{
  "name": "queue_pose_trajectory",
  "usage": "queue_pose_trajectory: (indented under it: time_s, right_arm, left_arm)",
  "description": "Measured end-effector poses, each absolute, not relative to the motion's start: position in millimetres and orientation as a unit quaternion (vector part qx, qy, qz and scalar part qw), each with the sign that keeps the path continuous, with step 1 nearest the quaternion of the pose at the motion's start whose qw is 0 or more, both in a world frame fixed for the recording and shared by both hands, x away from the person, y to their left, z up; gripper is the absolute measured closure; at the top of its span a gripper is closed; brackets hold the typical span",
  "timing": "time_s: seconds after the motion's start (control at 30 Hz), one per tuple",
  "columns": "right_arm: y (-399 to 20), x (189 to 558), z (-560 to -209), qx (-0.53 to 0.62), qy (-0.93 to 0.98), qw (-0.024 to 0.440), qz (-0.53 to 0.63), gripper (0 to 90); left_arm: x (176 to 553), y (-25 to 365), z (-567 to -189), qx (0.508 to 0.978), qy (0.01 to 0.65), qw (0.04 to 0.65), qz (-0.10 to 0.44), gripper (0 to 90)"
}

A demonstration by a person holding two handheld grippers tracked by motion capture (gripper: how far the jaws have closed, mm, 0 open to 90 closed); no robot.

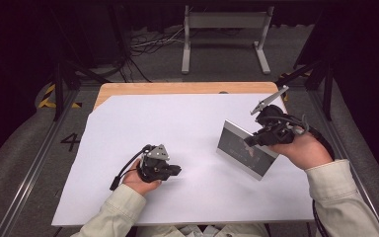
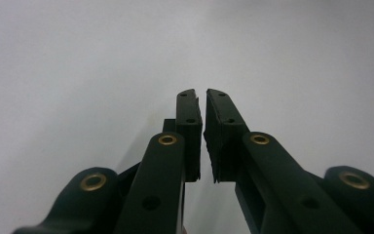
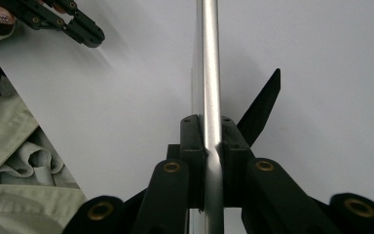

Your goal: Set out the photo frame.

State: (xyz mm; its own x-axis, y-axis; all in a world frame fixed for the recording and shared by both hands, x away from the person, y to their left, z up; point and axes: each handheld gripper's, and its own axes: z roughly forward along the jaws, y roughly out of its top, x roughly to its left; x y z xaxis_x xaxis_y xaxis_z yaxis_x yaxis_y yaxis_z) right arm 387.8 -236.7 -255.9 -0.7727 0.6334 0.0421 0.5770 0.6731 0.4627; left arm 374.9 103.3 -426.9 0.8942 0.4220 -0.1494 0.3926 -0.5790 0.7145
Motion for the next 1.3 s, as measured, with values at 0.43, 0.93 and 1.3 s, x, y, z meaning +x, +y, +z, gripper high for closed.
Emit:
queue_pose_trajectory:
  time_s: [0.43, 0.93, 1.3]
  right_arm:
    - [-223, 405, -251, 0.270, 0.936, 0.059, 0.220, 83.5]
    - [-196, 420, -251, 0.189, 0.958, 0.067, 0.207, 83.5]
    - [-178, 428, -253, 0.134, 0.964, 0.065, 0.220, 83.4]
  left_arm:
    - [373, 118, -430, 0.880, 0.256, 0.399, 0.032, 83.8]
    - [376, 123, -432, 0.875, 0.264, 0.404, 0.032, 83.2]
    - [376, 123, -432, 0.874, 0.265, 0.407, 0.027, 83.3]
